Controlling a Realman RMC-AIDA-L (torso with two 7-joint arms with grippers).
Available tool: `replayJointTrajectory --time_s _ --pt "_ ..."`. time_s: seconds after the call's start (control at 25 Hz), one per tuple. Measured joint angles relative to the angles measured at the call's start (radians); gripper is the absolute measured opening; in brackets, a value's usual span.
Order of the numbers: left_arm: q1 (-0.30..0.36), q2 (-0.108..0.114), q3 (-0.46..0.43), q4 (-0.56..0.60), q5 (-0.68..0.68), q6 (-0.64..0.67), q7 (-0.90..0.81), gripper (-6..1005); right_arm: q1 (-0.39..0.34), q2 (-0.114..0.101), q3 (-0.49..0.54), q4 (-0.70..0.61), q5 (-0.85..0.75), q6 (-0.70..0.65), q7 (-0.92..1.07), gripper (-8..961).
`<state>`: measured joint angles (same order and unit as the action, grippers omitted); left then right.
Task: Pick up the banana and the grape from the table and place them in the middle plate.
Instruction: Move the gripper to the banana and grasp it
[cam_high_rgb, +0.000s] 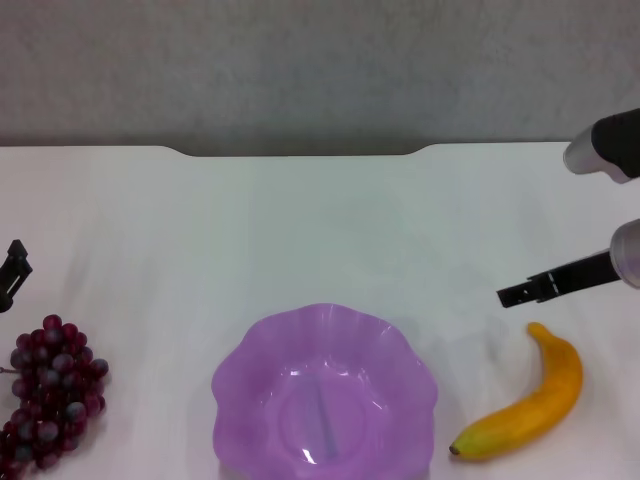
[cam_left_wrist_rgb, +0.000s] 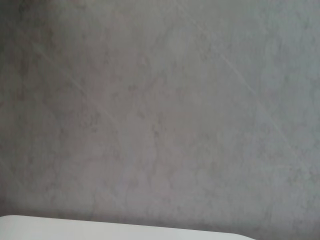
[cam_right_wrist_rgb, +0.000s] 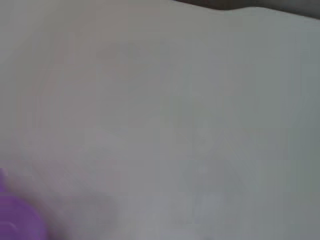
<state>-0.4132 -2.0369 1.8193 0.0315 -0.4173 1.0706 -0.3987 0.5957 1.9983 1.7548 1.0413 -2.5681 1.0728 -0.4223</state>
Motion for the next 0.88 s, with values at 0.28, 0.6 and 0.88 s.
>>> replayJointTrajectory --time_s 0.28,0.6,0.88 --pt "-0.002 0.0 0.0 0.0 0.001 0.0 0.001 864 -0.001 -0.003 0.252 -0.055 0.21 0.075 -0.169 887" --pt "-0.001 0.001 0.0 -0.001 -0.001 0.0 0.013 864 -0.004 -0.035 0.33 -0.056 0.178 0.202 -0.223 887" --pt "0.001 0.003 -0.004 -0.005 -0.003 0.0 0.015 864 0.047 -0.058 0.295 -0.051 0.098 0.418 -0.282 885"
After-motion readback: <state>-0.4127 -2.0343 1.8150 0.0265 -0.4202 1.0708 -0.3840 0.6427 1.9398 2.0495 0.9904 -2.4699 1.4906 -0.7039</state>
